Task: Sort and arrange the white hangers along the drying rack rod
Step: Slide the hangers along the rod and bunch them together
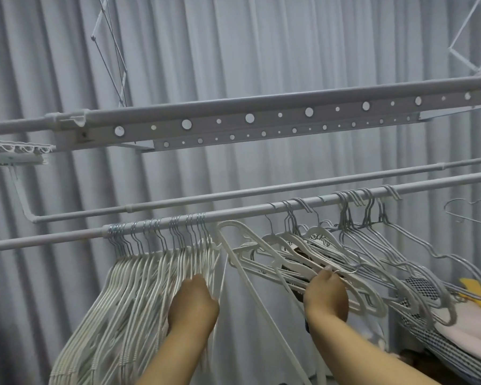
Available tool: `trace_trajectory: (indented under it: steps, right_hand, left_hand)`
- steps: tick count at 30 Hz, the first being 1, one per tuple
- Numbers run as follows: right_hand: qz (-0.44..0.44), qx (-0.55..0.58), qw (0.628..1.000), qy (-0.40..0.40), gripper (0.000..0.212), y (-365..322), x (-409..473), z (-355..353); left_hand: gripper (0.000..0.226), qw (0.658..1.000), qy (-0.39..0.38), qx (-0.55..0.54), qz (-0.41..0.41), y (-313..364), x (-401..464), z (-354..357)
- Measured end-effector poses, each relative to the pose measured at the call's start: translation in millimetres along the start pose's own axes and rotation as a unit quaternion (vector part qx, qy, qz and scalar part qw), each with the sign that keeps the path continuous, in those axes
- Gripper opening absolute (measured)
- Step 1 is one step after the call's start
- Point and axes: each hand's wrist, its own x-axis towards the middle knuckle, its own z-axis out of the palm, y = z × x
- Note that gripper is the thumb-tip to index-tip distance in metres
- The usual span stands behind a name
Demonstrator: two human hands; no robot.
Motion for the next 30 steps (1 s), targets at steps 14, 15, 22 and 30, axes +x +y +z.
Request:
trace_trajectory:
  steps: [14,15,22,30]
  right_hand:
    - [-0.065,0.075,0.971,-0.219,0.015,-78,-23,80]
    - [-0.056,0.087,0.964,-0.245,0.010,-80,-18,96]
    - [-0.050,0.064,0.932,-0.352,0.022,-95,-23,134]
    - [-0.124,-0.027,0.917,-0.379,0.035,-92,-38,115]
  left_hand:
    - [0.020,0.996,0.012,-0.078,0.028,-3,-4,2]
    - [0.020,0.997,0.012,-0.077,0.027,-4,-4,0]
    - [0.027,0.995,0.016,-0.093,0.017,-12,-6,-8]
    - [0.032,0.995,0.037,-0.089,0.009,-11,-8,-16]
